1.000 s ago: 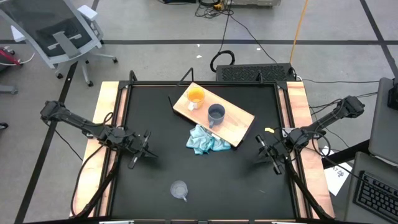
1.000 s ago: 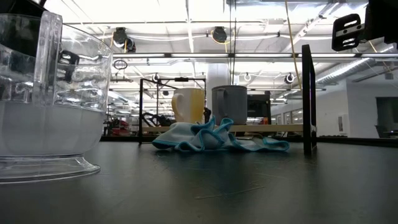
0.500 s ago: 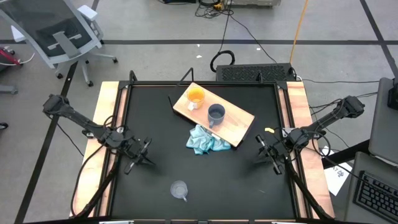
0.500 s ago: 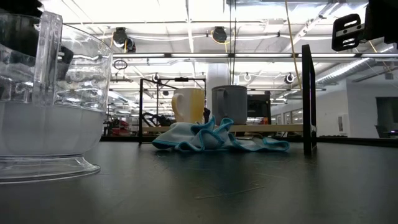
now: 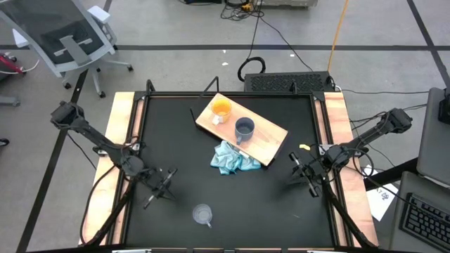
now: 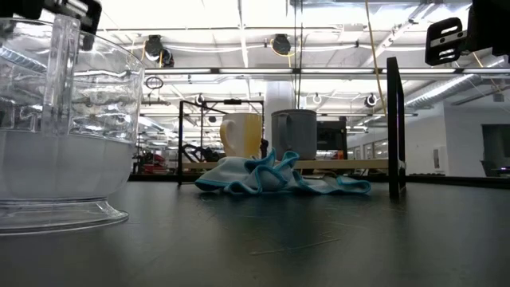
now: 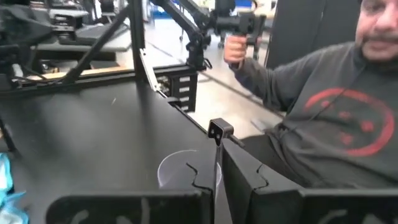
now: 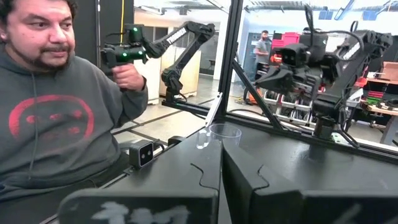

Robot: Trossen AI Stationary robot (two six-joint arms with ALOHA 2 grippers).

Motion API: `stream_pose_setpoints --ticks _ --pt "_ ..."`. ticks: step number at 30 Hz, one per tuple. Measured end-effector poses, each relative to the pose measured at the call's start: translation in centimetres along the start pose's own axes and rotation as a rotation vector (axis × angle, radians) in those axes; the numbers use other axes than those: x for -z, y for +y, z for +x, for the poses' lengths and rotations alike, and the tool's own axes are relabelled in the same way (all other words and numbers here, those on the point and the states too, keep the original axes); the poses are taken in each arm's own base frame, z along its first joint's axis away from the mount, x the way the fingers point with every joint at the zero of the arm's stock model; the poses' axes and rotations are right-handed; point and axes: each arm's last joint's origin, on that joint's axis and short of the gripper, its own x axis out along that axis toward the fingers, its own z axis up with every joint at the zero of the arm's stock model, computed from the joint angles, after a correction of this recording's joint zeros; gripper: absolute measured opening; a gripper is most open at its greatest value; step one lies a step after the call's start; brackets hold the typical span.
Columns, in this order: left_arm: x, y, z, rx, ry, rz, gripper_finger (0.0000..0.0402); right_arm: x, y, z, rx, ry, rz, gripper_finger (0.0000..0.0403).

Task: Stack small to large cups/mugs on shelf
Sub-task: Put the transparent mug on the shelf

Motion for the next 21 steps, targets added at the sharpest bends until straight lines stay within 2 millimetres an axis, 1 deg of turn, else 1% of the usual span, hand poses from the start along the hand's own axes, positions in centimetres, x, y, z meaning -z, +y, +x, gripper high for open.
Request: stream_pose_setpoints --ticks 5,10,16,18,21 --pt "-1.6 0.0 1.9 -0.011 0.096 0.003 0.0024 0.0 0.0 0.0 0.000 0.003 0.000 0.0004" --pt "-2.9 0.4 3.4 -0.045 0.201 -0.071 0.0024 0.1 0.0 0.0 -0.001 0.007 0.002 0.0004" --pt "-3.5 1.1 5.1 -0.103 0.417 -0.132 0.0027 0.1 0.0 0.0 -0.001 0.013 0.003 0.0004" --pt "-3.6 1.5 5.6 -0.131 0.482 -0.164 0.0036 0.1 0.0 0.0 -0.002 0.015 0.003 0.0004" --pt "-3.5 2.2 6.4 -0.164 0.565 -0.213 0.0061 0.1 0.0 0.0 -0.001 0.014 0.002 0.0004"
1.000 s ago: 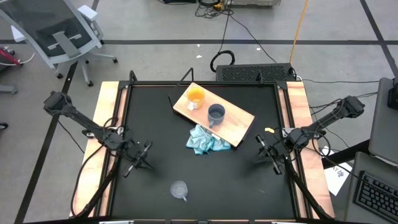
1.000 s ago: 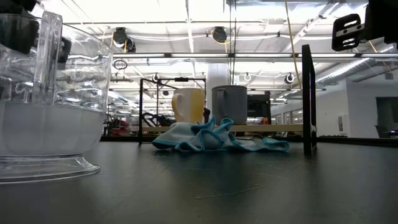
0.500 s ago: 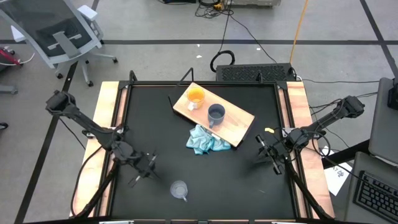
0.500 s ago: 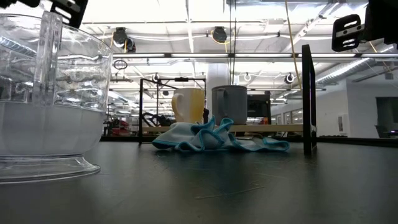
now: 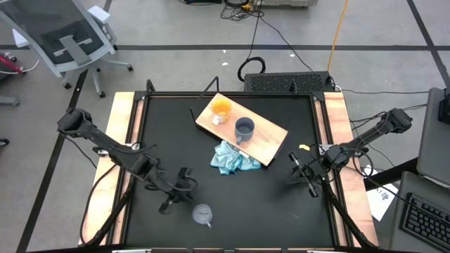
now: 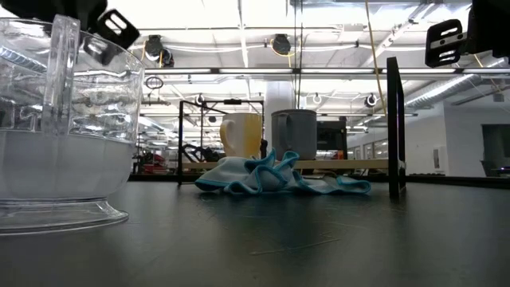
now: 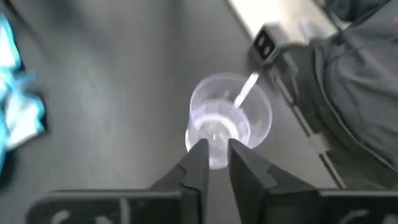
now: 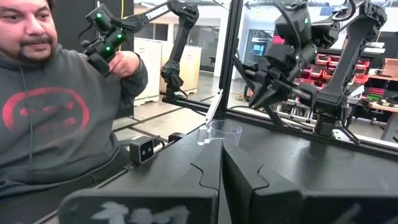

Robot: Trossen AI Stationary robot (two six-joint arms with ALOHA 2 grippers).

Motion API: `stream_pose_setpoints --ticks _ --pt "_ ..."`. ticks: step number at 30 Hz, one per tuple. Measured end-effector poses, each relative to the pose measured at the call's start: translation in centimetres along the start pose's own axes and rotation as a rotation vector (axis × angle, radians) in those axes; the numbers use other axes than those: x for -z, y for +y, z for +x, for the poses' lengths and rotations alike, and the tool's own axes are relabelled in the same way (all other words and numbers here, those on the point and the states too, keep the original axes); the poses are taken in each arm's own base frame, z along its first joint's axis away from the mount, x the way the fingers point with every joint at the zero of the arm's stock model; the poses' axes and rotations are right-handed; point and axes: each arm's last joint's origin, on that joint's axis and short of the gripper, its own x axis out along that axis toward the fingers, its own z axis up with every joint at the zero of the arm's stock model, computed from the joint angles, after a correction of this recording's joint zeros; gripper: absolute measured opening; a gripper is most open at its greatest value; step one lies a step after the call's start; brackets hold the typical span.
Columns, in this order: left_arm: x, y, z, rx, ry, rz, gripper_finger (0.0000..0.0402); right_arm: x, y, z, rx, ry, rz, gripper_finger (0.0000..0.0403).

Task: Stack small to large cups/mugs on shelf
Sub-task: Put the transparent mug on the shelf

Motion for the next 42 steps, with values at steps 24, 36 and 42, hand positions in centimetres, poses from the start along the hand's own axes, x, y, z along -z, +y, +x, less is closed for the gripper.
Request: stream_pose_setpoints --ticks 24,36,42 --pt "-4.1 4.4 3.3 0.029 0.232 -0.455 0.0244 0.0 0.0 0.0 0.000 0.002 0.001 0.0004" --pt "-2.5 4.8 5.7 0.076 0.399 -0.695 0.0244 0.4 0.0 0.0 -0.004 0.042 0.006 0.0004" --pt "-2.5 4.6 5.9 0.075 0.393 -0.725 0.0243 0.7 0.1 0.0 -0.007 0.075 0.012 0.0004"
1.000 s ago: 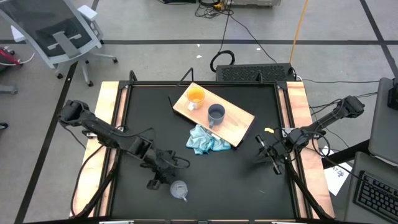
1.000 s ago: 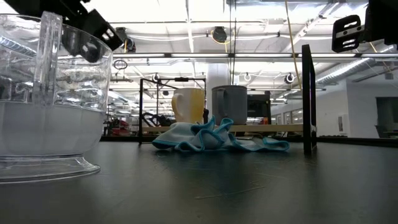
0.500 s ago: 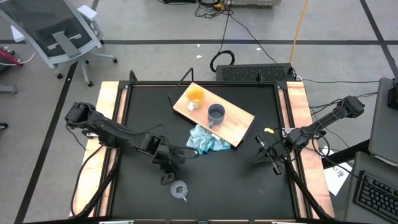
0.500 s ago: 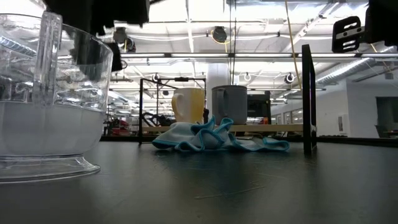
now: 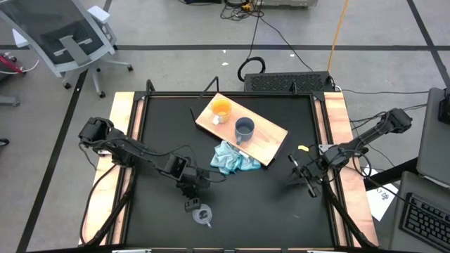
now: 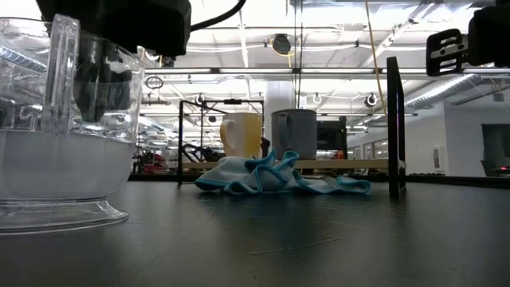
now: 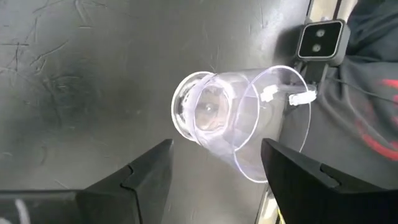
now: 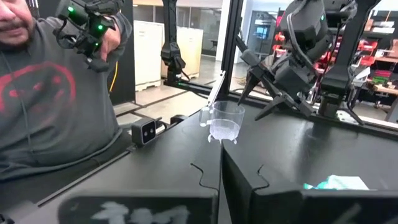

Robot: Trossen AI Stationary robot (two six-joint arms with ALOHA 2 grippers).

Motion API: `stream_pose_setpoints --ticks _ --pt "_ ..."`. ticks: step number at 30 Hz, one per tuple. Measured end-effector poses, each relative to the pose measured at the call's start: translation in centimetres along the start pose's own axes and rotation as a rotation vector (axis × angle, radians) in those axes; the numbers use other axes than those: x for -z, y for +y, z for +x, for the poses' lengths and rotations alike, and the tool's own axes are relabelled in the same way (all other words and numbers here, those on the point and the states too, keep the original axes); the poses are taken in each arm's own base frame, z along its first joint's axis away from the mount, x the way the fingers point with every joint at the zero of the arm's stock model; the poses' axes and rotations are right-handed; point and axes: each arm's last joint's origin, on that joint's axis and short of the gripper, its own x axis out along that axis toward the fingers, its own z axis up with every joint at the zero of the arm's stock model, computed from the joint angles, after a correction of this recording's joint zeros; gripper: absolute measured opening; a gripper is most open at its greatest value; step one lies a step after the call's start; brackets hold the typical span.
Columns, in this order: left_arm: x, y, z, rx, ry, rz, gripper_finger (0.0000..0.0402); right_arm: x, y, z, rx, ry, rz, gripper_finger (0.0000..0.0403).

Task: Stack small to large cups/mugs on shelf
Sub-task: Put the transparent mug on the shelf

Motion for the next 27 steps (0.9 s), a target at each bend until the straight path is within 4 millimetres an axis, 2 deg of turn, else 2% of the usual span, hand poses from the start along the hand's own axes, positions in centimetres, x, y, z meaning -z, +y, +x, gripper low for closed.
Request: stream_pose_setpoints --ticks 9,19,27 --pt "0.0 -0.8 0.3 0.030 -0.041 0.011 0.0243 0.0 0.0 0.0 0.000 0.002 0.015 0.0004" --pt "0.5 -1.2 0.6 -0.013 -0.065 0.014 0.0242 0.0 0.0 0.0 -0.001 0.001 0.009 0.0004" --pt "0.9 -1.2 0.8 -0.046 -0.059 0.043 0.0184 0.0 0.0 0.0 0.000 0.000 0.009 0.0004"
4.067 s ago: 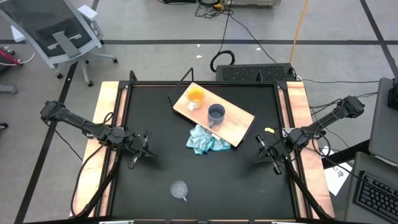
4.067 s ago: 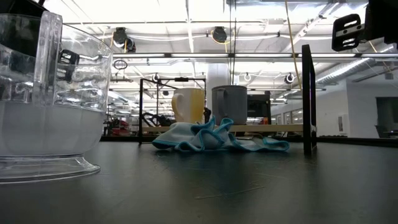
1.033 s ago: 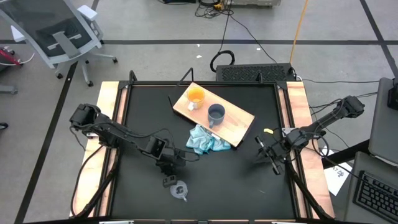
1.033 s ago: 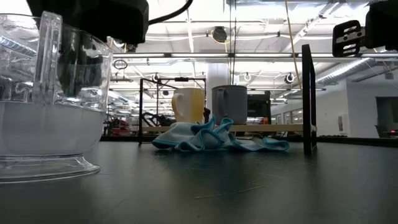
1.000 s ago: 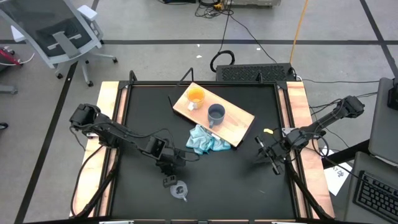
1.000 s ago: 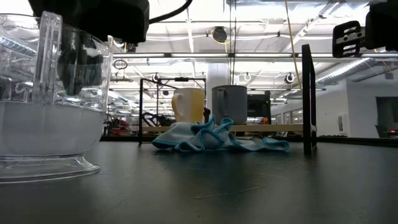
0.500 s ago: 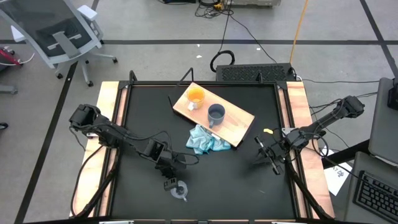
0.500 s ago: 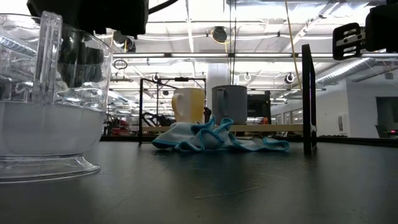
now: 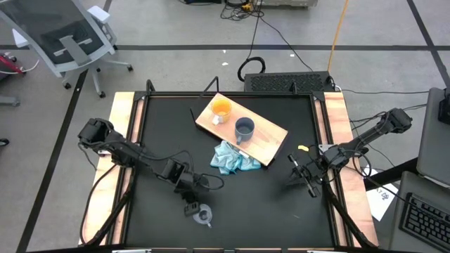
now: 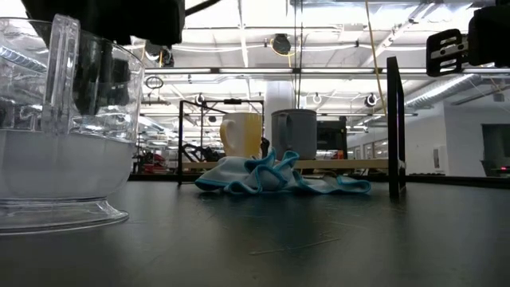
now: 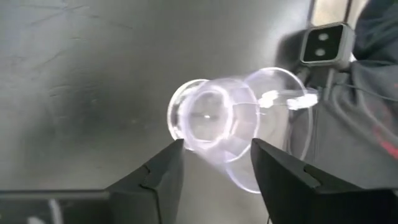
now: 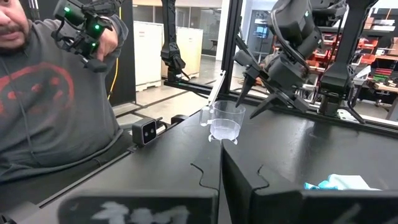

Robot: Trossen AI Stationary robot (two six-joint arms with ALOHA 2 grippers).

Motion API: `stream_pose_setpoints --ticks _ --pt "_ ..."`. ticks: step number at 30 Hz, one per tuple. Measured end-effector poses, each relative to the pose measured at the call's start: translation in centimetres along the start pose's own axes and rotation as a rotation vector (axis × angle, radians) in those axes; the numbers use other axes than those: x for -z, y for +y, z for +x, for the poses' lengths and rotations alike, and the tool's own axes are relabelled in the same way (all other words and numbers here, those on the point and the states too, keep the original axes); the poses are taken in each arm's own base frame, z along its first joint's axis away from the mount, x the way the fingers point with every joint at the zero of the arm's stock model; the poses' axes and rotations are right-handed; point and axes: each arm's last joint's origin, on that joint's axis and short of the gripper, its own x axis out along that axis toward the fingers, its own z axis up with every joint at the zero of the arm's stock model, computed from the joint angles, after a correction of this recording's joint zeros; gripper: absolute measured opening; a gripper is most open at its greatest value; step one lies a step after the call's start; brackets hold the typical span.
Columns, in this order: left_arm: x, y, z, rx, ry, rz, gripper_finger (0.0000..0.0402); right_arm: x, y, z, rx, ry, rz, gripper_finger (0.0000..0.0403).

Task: Stack small to large cups/mugs on shelf
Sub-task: Put the transparent mug on the shelf

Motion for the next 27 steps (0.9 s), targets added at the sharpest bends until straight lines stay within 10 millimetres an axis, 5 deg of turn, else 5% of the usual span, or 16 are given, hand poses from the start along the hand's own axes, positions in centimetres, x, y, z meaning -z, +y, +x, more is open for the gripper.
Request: stream_pose_setpoints --ticks 27 --pt "-0.06 -0.37 0.08 0.015 -0.024 0.218 0.0005 -0.15 -0.01 0.00 0.001 -0.015 0.000 0.0004"
